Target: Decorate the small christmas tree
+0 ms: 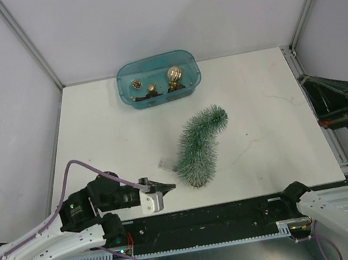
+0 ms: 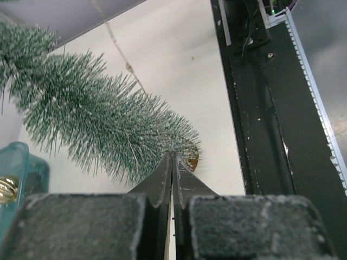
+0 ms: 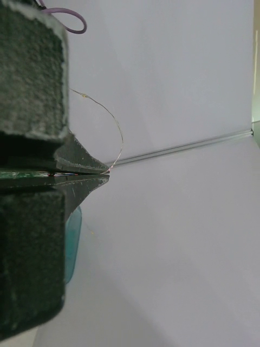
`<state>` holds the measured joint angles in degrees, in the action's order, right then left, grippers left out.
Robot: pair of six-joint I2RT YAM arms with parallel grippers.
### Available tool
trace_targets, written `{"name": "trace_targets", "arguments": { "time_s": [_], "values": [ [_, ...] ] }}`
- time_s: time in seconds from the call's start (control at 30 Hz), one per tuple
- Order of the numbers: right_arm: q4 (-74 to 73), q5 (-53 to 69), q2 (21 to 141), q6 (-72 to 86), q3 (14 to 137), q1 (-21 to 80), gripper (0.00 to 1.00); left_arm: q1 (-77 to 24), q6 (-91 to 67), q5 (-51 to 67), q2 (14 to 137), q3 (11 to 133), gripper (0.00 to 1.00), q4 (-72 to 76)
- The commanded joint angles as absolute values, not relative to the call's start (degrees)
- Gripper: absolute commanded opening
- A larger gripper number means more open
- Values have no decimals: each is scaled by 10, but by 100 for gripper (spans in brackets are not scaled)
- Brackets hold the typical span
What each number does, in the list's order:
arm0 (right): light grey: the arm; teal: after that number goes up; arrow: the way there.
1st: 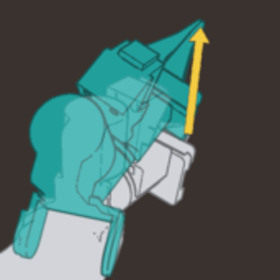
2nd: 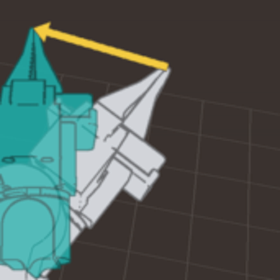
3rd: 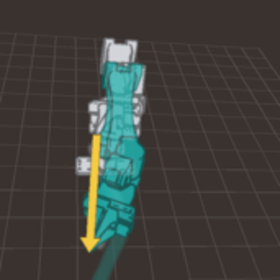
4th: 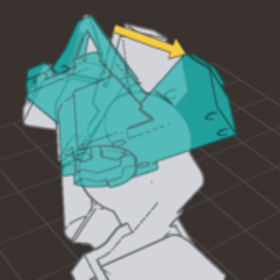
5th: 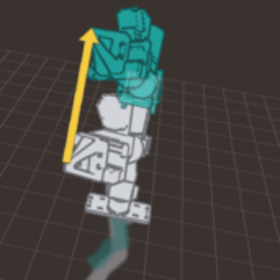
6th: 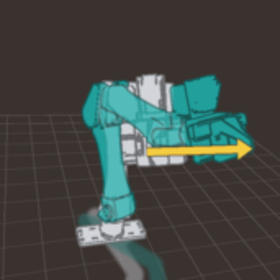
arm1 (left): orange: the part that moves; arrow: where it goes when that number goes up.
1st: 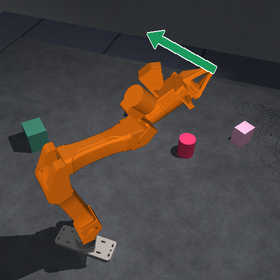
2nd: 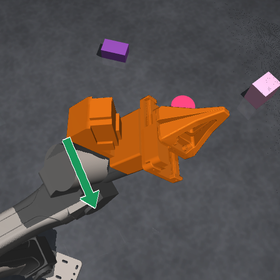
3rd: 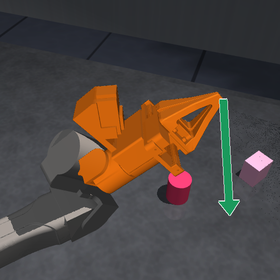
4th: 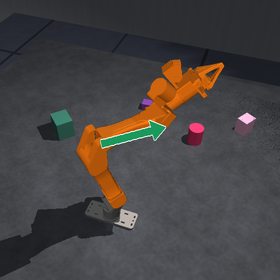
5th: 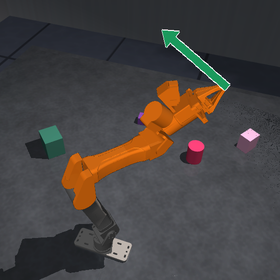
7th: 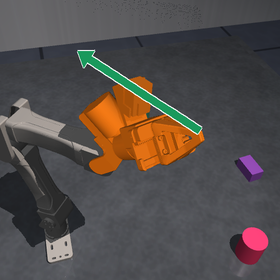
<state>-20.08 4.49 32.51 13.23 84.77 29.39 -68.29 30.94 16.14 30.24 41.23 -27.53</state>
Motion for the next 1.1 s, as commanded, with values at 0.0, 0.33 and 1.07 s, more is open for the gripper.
{"name": "trace_targets", "arguments": {
  "time_s": [0.0,0.33,1.07],
  "values": [
    [-105,87,375,120,851,293,0,-675,281,127,270,383,0,-234],
    [-18,118,459,98,883,293,0,-674,263,160,219,345,0,-277],
    [108,143,635,95,898,250,0,-479,229,24,287,320,0,-132]
  ]
}}
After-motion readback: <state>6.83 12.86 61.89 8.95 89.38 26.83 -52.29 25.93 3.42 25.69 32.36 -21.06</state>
